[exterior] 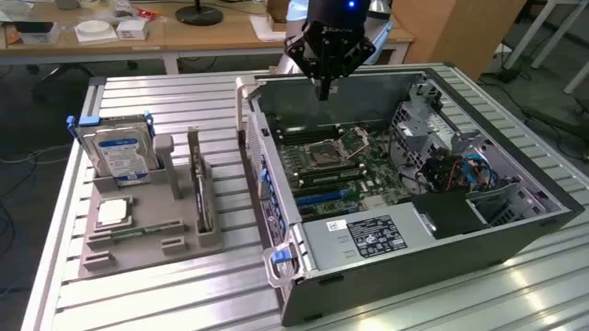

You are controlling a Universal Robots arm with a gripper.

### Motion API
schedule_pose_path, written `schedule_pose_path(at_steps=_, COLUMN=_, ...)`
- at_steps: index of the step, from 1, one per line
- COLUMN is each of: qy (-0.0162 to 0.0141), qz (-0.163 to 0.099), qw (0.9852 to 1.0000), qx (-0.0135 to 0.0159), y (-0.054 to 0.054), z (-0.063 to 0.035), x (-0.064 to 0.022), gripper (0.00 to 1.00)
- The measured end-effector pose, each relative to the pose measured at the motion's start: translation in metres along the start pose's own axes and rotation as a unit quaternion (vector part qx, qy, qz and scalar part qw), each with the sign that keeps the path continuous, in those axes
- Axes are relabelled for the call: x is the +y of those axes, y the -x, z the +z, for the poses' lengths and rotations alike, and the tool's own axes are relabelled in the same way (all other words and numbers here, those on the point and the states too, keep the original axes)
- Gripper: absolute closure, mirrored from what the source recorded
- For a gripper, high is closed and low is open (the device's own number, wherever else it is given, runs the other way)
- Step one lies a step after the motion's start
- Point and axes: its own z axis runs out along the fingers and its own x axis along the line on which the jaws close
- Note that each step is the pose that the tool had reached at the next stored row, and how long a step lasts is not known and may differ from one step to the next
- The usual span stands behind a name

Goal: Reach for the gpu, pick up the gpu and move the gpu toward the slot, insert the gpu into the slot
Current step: 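Reach for the gpu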

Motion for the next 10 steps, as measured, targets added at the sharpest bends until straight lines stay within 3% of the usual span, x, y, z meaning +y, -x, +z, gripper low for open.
schedule_pose_path(at_steps=4, qy=0.0, qz=0.0, qw=1.0, qx=0.0, y=0.0, z=0.0, x=0.0, gripper=0.9)
schedule_pose_path(at_steps=10, qy=0.0, qz=0.0, qw=1.0, qx=0.0, y=-0.01, z=-0.0003, x=-0.0008, gripper=0.9)
